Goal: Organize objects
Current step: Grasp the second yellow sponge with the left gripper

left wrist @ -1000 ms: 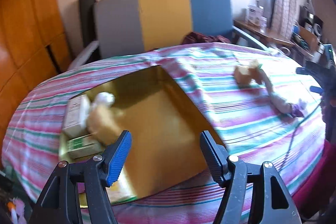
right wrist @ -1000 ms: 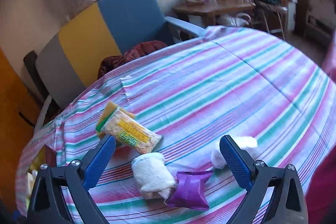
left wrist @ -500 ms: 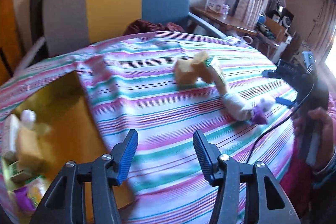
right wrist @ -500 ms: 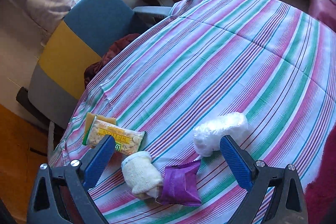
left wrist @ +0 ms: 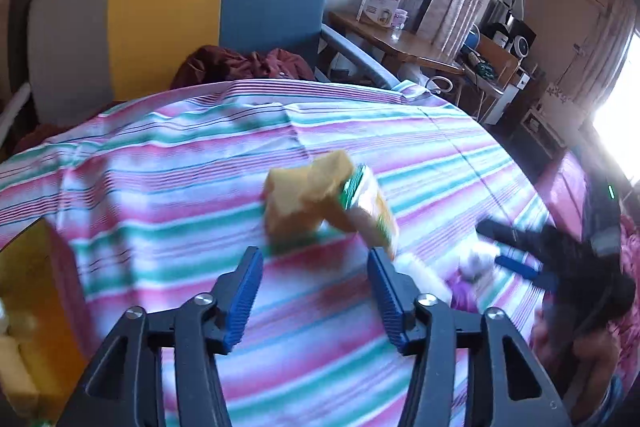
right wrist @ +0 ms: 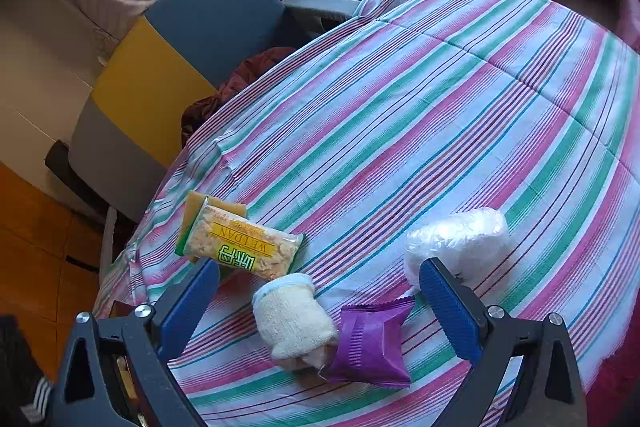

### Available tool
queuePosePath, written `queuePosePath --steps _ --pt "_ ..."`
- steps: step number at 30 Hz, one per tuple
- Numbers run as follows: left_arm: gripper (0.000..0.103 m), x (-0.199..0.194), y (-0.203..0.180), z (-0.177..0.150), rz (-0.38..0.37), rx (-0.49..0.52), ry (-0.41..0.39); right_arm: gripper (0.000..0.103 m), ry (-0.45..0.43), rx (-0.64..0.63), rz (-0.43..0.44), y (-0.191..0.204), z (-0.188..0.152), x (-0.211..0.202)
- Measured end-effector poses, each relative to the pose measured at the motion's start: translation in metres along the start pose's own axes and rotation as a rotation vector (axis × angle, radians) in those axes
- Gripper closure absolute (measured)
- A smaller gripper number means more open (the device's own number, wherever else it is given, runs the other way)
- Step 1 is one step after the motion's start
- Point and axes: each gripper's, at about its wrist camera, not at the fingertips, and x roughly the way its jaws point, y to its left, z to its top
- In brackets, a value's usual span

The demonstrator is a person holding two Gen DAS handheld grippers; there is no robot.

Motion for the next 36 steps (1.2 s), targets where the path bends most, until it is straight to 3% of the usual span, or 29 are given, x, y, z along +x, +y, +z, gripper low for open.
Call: queuePosePath --steps 6,13,15,18,20,26,31,36 --pt "0.025 0.044 -0.005 0.041 -0.04 -0.011 -0.008 0.002 0.022 0.006 0.023 0.0 0.0 0.002" --pt "0.027 0.112 -0.008 0.059 0.002 0.002 0.094 0.002 0.053 0.011 0.04 0.0 0.0 0.008" --pt "0.053 0.118 -0.007 0.051 -0.049 -0.023 0.114 0.002 0.063 0.014 0.043 -0.001 0.0 0.01" --pt "0.067 0.101 -0.018 0.032 -0.089 0.063 0.089 0.002 0.069 0.024 0.043 -0.003 0.0 0.01" --pt "0.071 0.086 -0.019 0.013 -0.14 0.084 0.11 0.002 0.067 0.029 0.044 -0.004 0.001 0.01" --pt "0.071 0.051 -0.021 -0.042 -0.173 0.099 0.155 0.002 0.062 0.022 0.026 -0.004 0.001 0.007" --pt "0.071 0.03 -0.02 -0.086 -0.146 0.108 0.187 0.002 0.056 0.039 0.006 -0.007 0.002 0.006" --pt "0.071 0.004 0.003 -0.11 -0.112 0.028 0.187 0.001 0.053 0.038 -0.009 -0.008 0.001 0.004"
